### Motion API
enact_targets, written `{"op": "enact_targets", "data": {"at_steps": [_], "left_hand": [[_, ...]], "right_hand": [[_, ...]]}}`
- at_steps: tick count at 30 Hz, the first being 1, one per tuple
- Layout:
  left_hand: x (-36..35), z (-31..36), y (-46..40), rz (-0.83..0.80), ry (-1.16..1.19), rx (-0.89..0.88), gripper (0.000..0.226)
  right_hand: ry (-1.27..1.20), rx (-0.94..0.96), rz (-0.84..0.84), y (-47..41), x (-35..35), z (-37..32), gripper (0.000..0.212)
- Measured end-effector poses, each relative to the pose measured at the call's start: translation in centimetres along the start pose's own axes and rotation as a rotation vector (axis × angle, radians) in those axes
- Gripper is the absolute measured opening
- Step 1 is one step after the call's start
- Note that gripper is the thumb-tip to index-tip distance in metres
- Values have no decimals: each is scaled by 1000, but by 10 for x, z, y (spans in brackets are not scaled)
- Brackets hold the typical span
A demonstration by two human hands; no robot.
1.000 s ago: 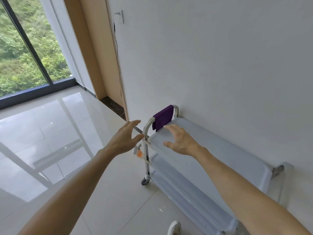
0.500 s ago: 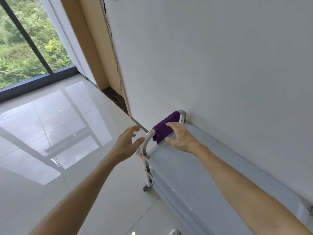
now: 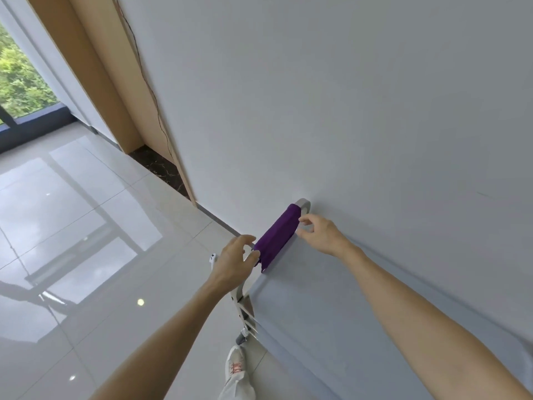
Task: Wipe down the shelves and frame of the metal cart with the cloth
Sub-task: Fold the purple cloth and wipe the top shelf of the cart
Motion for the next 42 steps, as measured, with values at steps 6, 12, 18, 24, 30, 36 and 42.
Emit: {"op": "enact_targets", "data": {"at_steps": [6, 12, 18, 24, 30, 36, 42], "left_hand": [[-18, -15, -35, -110, -129, -64, 37], [-22, -27, -69, -224, -181, -82, 40], [-33, -22, -84, -230, -250, -65, 38], [-42, -20, -86, -184, -237, -7, 31], [-40, -23, -92, -103, -162, 24, 4], [-38, -33, -93, -127, -25, 44, 16], [-10, -18, -104, -102, 76, 2, 19]], "right_hand": [[-56, -162, 164, -43, 5, -4, 24], [-38, -231, 164, -72, -2, -11, 24], [80, -262, 122, -103, -5, -8, 23], [75, -264, 122, -118, -8, 3, 7], [125, -210, 147, -119, -7, 5, 13], [-103, -190, 167, -105, 8, 17, 4], [-253, -28, 59, -80, 31, 5, 31]]}}
Point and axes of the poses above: each hand's wrist, its own y-axis away from the middle knuckle, its own x-axis out of the back of the hand, z = x × y, the point moved 4 cm from there along -y, towards the middle knuckle, and after that the axes turned 3 degrees about -y, right-handed, at the moved point
